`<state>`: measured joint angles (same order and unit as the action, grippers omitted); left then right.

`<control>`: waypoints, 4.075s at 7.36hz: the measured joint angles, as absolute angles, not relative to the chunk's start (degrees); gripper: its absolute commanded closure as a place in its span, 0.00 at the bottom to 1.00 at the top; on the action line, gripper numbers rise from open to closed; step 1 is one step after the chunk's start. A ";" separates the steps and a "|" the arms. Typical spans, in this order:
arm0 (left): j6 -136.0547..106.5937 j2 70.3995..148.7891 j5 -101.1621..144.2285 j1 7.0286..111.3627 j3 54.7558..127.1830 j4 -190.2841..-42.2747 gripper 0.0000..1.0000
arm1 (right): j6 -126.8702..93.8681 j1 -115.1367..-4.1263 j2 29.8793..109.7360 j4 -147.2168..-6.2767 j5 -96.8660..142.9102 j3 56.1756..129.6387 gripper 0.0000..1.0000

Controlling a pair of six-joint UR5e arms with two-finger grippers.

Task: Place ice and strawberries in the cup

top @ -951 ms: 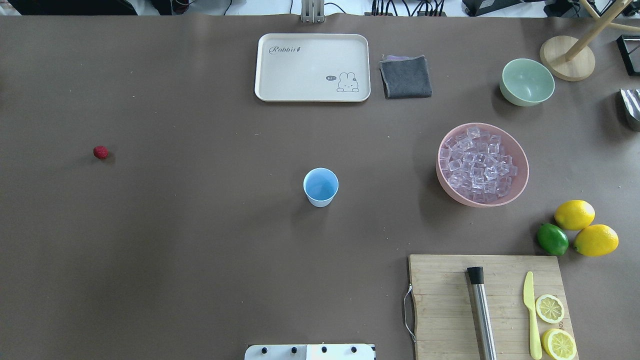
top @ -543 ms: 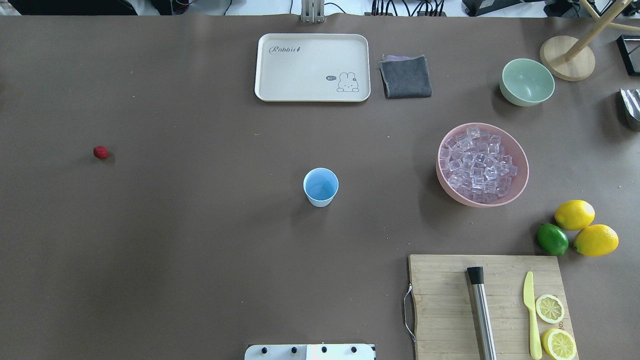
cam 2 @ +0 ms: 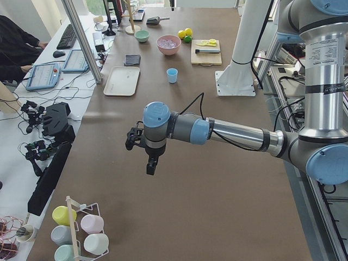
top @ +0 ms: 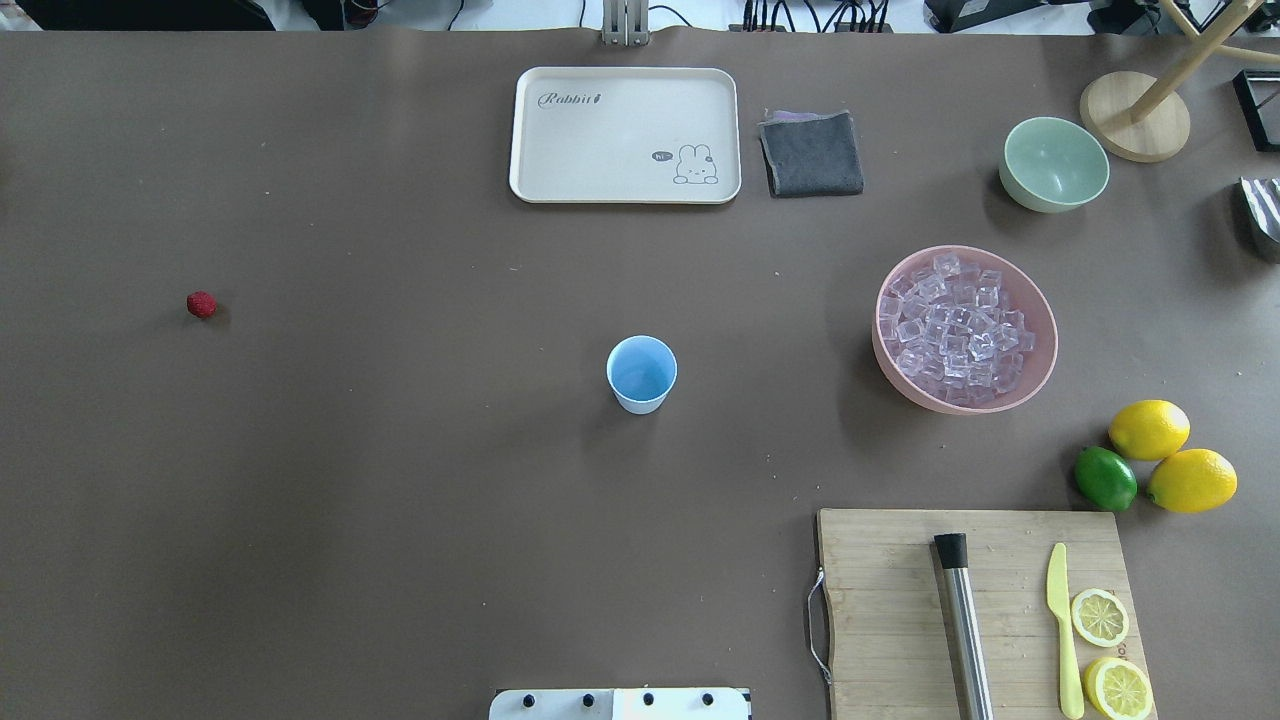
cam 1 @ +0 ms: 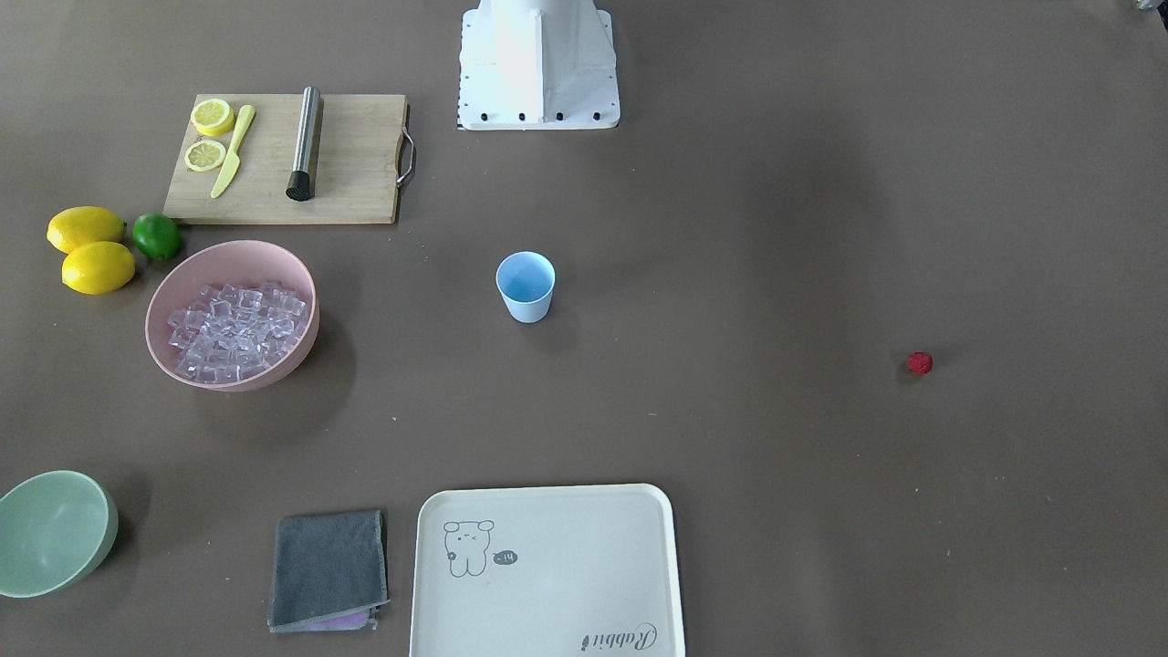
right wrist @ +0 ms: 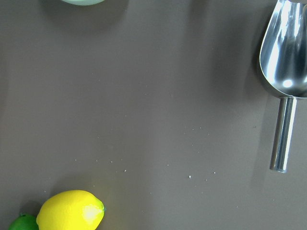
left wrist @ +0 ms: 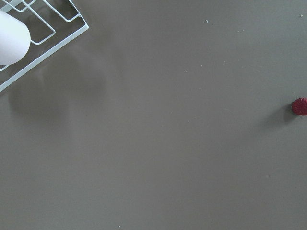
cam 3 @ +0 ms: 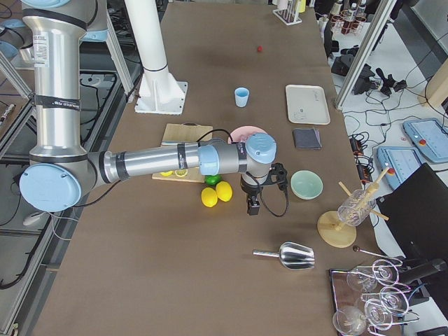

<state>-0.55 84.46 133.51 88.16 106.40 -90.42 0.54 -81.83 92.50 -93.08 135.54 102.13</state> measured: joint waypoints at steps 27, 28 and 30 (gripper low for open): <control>-1.06 84.67 133.59 88.13 106.34 -90.26 0.03 | -30.95 -49.55 76.13 -93.07 122.55 106.66 0.36; -1.06 84.66 133.58 88.14 106.34 -90.28 0.03 | -31.62 -49.52 76.00 -93.07 122.58 106.36 0.36; -1.07 84.56 133.53 88.18 106.34 -90.34 0.03 | -31.97 -49.38 75.92 -93.08 122.55 105.45 0.36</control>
<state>-1.07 84.56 133.53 88.18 106.34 -90.34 -31.97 -49.38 75.92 -93.08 122.55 105.45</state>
